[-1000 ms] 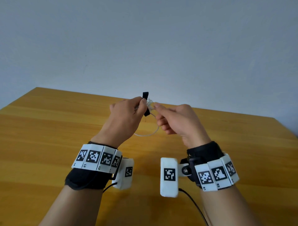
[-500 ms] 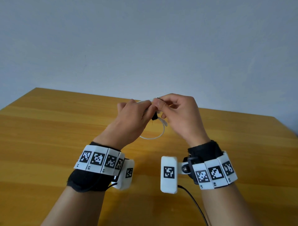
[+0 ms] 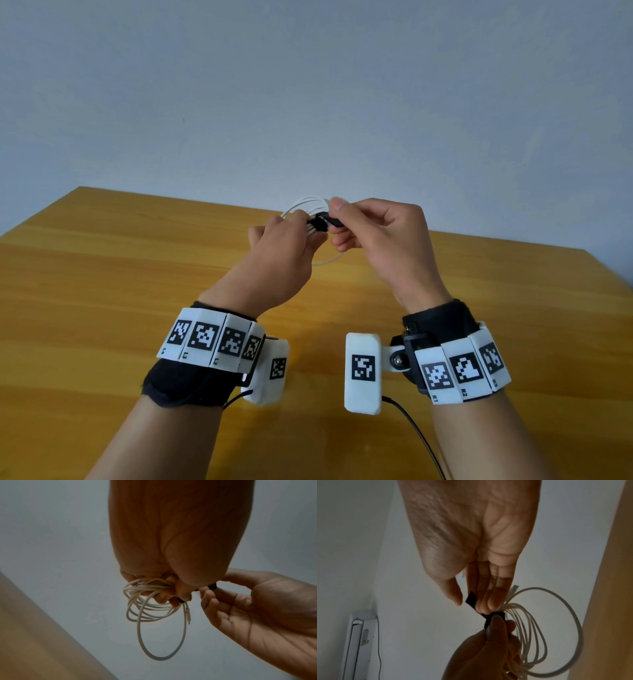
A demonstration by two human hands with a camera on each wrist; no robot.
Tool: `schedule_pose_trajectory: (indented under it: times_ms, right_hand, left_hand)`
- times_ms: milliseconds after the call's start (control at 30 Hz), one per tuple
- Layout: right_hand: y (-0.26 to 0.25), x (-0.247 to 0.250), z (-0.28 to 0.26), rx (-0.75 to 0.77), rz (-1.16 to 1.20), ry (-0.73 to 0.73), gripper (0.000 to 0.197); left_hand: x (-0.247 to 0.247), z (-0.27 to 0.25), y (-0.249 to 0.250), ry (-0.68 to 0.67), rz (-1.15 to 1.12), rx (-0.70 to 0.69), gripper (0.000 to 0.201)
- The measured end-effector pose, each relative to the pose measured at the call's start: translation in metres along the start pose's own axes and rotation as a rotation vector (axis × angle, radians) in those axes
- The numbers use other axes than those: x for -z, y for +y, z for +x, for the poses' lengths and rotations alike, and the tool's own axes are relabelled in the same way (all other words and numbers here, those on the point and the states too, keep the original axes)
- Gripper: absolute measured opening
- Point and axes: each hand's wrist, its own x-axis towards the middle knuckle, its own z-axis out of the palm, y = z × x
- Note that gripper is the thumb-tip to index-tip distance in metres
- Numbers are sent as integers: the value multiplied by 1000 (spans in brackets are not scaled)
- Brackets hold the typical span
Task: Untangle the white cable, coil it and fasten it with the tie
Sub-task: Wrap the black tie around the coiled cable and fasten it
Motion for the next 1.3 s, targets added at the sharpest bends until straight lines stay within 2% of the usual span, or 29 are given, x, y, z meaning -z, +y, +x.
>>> schedule_pose_trajectory:
  times_ms: [100,233,333,500,600,667,733,800,967,1033,1167,1300]
  right_hand:
    - [1,-1,0,-39,63,-14,18]
    - [3,1,1,-235,169,-88,23]
    - [5,4,2,-323,194,-154,17]
    - [6,4,1,-356,235,-194,12]
    - [9,2,3,-318,251,-148,14]
    - [12,0,3,-287,233,-116,14]
    - [13,-1,4,-256,228,-99,9]
    - [15,-1,4,-229,243,-94,10]
    - [19,-2,3,-176,226,-96,16]
    - [21,-3,3,-171,214,-103,16]
    - [25,-6,4,-146,166,-97,19]
    - [25,-2,4,-114,129,-119,22]
  left_hand:
    - [1,2,2,67,18,-10,17]
    - [2,3,1,193,73,-67,15]
    - [1,3,1,229,122,-129,18]
    - [6,1,6,252,142,-187,29]
    - [11,-3,9,274,127,-201,18]
    - [14,-5,13,231,17,-178,20]
    - [15,-5,18,190,-135,-123,33]
    - [15,-4,17,225,-202,-82,41]
    - [20,1,11,351,-408,17,19]
    - [21,1,11,394,-530,54,22]
    - [23,-1,13,389,-662,76,34]
    - [27,-2,14,400,-774,116,29]
